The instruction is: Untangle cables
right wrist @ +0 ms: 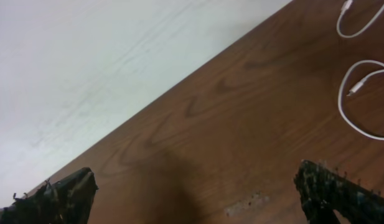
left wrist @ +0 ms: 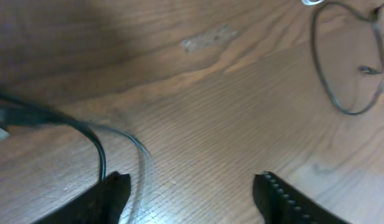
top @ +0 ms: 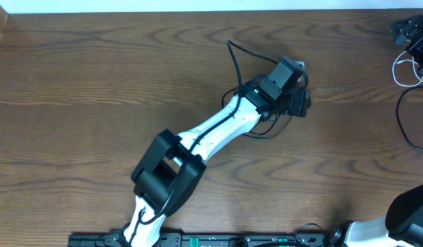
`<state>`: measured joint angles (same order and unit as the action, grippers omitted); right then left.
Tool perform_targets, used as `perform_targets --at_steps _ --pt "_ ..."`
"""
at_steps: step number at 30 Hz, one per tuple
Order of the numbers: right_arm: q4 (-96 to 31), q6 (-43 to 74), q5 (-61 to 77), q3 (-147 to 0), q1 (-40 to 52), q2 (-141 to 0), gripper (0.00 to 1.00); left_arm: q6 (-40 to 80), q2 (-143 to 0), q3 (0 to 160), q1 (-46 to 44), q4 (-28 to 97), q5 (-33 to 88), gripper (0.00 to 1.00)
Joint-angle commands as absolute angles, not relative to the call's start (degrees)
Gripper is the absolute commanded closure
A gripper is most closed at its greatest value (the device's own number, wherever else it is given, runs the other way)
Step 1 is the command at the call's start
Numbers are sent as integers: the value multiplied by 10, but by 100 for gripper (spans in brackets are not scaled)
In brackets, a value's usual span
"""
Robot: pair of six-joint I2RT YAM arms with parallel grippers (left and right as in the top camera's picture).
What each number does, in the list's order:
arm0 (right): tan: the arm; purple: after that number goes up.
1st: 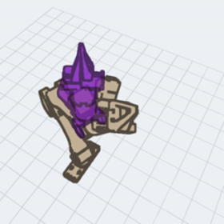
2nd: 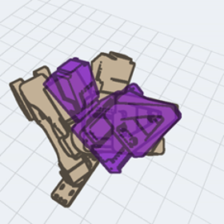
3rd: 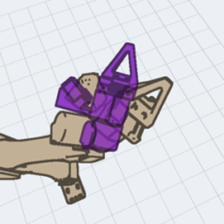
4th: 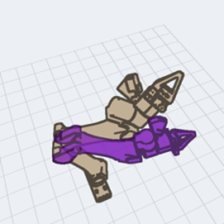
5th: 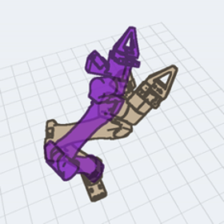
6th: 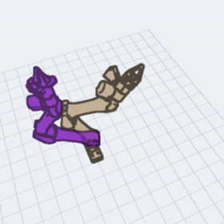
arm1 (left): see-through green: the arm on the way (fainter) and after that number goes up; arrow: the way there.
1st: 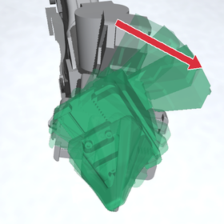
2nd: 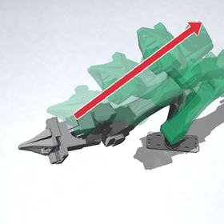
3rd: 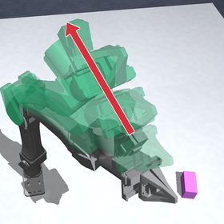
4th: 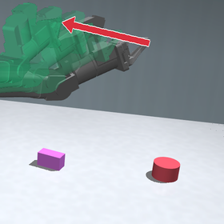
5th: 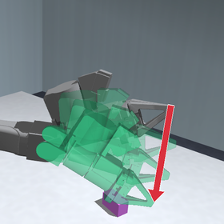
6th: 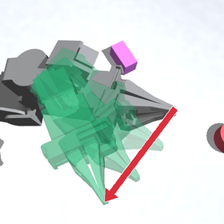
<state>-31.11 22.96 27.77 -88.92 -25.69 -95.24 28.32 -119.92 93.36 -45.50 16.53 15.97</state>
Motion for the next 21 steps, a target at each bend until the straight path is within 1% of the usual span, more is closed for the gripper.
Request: perform_targets --at_steps 1,5,9,12,15,17,21 --pt "-321 220 245 -892 -255 -957 3 303 -1204 940 -455 162 134 28" --pt "-346 222 206 -892 -254 -960 4 299 -1198 940 -448 157 125 28" --pt "-375 222 210 -892 -250 -970 4 282 -1178 940 -435 159 126 28" --pt "-403 214 212 -891 -236 -982 7 257 -1150 940 -420 173 125 28" --pt "-435 172 213 -891 -207 -998 15 236 -1112 940 -398 209 123 28" --pt "-444 129 213 -891 -180 -1011 19 226 -1087 940 -379 246 118 28" --pt "-444 51 198 -891 -117 -1039 18 226 -1052 940 -335 330 67 28"
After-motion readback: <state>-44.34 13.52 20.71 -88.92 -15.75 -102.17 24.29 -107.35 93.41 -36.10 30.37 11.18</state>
